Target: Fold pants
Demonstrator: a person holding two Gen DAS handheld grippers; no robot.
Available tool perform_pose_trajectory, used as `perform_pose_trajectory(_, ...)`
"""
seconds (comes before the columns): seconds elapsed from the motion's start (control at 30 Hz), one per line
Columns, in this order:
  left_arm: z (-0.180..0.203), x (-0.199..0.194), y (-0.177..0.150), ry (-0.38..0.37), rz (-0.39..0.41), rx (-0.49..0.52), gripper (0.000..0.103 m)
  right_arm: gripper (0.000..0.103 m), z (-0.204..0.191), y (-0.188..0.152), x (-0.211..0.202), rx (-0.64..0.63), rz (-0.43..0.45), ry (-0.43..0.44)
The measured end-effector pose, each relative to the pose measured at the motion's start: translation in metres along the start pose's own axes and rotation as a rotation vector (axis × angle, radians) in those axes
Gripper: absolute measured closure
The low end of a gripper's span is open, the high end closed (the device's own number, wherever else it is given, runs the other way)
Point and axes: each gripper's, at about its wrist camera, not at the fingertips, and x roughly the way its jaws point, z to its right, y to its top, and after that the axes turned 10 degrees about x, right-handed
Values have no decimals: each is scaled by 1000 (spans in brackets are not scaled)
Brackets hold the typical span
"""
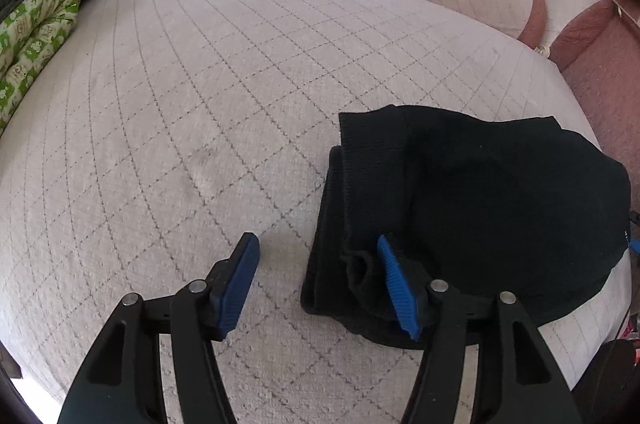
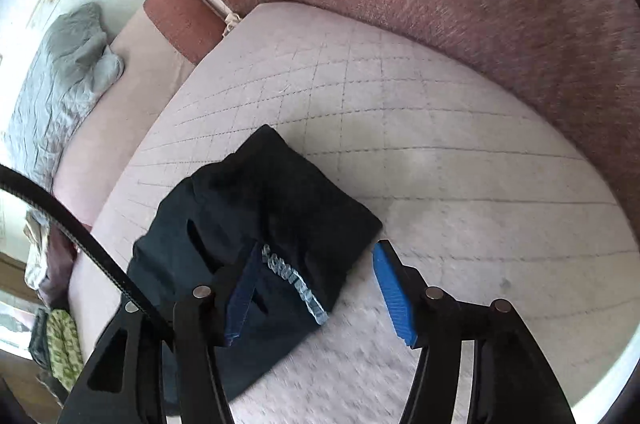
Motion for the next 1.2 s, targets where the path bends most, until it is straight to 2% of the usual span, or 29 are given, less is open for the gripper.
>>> perform_pose_trajectory(0.07,1,2,2,-1,-4,-13,38,77,-9,3,6,-55,-27,-30)
perform_pose_trajectory(0.17,1,3,1,7,-2,-12,34,77,-14,7,1,-118,22,-154)
perform_pose_trajectory(0.2,2,4,1,11,-2,-6,34,72,-15,8,0,-124,45,-212)
perform_pose_trajectory(0.23,2,4,0,15,-2,-1,34,48,-18,10,-1,-129,77,-281)
perform_pose_trajectory(0.27,3,4,0,20,-2,3,34,33,-22,9,-5,-133,112,-331)
perform_pose_trajectory(0.33,4,3,1,22,-7,0,34,33,-37,8,-18,-164,236,-429)
perform_pose_trajectory(0.37,4,2,2,19,-11,-6,34,33,-44,7,-24,-178,277,-436)
perform_pose_trajectory(0.4,2,-1,4,20,-7,-24,34,33,-57,6,-33,-194,323,-389)
perform_pose_trajectory(0.43,-1,-5,4,23,6,-32,34,33,-65,5,-38,-210,334,-336)
perform_pose_trajectory(0.47,-8,-8,3,27,22,-36,34,33,-78,4,-42,-246,321,-248)
perform_pose_trajectory(0.53,-5,-21,7,25,96,-32,34,38,-107,0,-37,-319,195,-41)
perform_pose_trajectory(0.6,-1,-28,9,-22,142,-31,34,41,-126,-1,-15,-310,13,137)
perform_pose_trajectory(0.63,1,-28,9,-44,148,-27,34,41,-132,0,-2,-295,-45,184)
perform_pose_trajectory(0.7,9,-18,9,-78,106,2,34,41,-136,0,23,-268,-107,191)
perform_pose_trajectory(0.77,13,-4,7,-78,47,18,34,41,-129,3,59,-217,-169,91)
perform_pose_trajectory(0.8,16,7,5,-86,2,30,34,52,-125,3,70,-187,-177,24)
perform_pose_trajectory(0.83,18,11,5,-82,-15,38,35,57,-126,3,68,-174,-143,-6)
perform_pose_trajectory(0.87,22,11,4,-59,-7,63,35,55,-134,1,60,-197,-107,-4)
perform_pose_trajectory(0.93,29,11,3,-25,5,122,34,55,-162,-7,49,-326,-68,29)
perform_pose_trajectory(1.03,35,13,-1,-3,16,157,34,35,-206,-24,55,-519,-109,78)
perform_pose_trajectory(1.1,35,14,-1,-5,20,160,34,34,-229,-33,76,-620,-149,49)
perform_pose_trajectory(1.2,31,11,-3,-14,25,157,34,34,-246,-35,117,-701,-197,-66)
